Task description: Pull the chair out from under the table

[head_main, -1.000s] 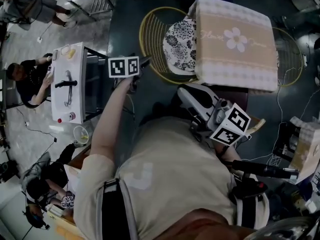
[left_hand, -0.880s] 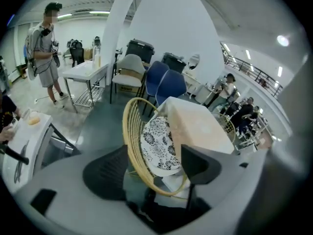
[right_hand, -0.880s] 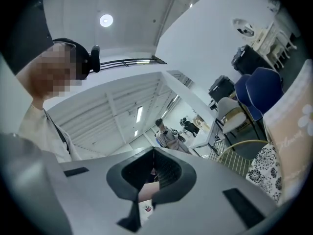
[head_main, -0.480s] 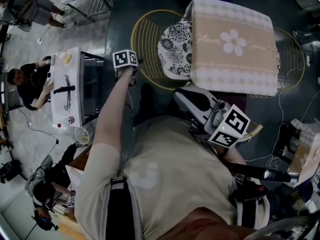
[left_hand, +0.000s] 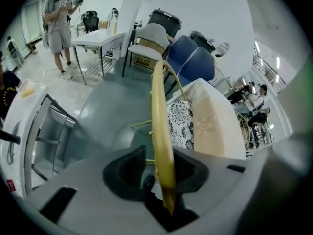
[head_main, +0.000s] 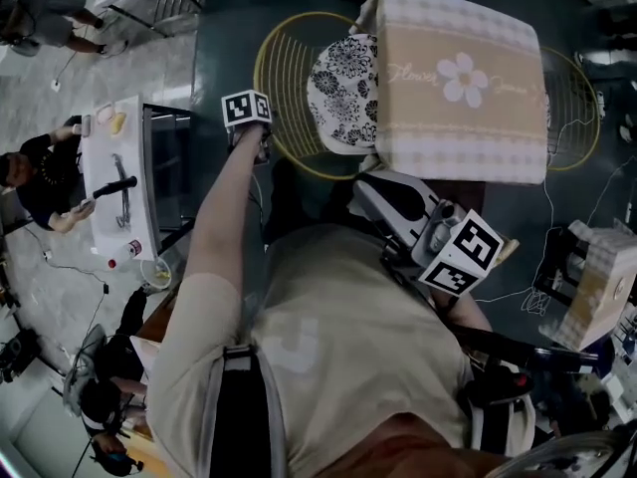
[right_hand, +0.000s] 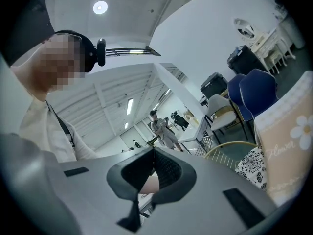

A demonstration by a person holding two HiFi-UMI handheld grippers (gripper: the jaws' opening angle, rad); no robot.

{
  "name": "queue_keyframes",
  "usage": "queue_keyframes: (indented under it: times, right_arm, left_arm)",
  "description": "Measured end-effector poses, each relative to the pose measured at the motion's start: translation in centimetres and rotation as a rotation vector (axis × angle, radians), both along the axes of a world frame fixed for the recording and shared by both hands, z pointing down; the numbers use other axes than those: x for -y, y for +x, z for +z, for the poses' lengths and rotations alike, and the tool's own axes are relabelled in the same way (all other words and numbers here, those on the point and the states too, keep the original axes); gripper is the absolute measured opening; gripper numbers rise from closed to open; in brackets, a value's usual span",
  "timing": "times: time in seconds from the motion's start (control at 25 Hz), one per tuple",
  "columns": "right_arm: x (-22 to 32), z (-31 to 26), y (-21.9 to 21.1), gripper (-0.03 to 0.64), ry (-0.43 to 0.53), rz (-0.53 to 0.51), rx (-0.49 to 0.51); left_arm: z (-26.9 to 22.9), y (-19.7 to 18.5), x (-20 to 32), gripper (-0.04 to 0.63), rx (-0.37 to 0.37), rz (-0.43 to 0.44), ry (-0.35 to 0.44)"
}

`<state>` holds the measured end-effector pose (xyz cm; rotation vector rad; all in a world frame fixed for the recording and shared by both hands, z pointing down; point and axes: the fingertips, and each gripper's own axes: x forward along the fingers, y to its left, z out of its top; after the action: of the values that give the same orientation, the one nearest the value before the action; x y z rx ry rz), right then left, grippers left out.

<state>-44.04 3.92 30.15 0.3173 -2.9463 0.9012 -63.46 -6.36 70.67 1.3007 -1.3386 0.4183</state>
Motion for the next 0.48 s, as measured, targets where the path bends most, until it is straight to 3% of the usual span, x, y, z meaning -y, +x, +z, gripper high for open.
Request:
queue_keyframes:
  times: [0.12, 0.48]
  right_arm:
    - [0.4, 0.4, -1.5, 0.009, -0.002, 0.015, -0.018]
    - [0.8, 1.2, -3.5, 0.009, -0.018, 0.073, -0.011]
  left_arm:
    - [0.5, 0.6, 0.9, 0.057, -0.075, 0.015, 0.008]
    - [1.7, 2.1, 0.9, 0.067, -0.209, 0.061, -0.063]
